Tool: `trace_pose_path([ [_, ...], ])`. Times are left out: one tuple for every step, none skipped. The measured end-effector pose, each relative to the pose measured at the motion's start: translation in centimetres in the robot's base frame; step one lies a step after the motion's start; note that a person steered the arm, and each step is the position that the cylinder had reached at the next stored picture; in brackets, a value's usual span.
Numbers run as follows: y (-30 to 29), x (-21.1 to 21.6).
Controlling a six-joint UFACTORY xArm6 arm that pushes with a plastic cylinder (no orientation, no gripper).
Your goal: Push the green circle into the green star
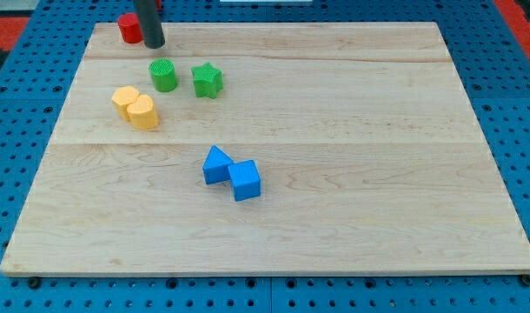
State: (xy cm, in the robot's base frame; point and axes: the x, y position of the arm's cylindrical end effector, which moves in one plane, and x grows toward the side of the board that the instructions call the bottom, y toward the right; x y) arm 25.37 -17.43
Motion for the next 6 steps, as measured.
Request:
trace_pose_path([
  [1.1,1.9],
  [-2.7,4.2],
  [-0.9,6.7],
  [5.1,5.5],
  [11.0,3.8],
  [10.2,5.6],
])
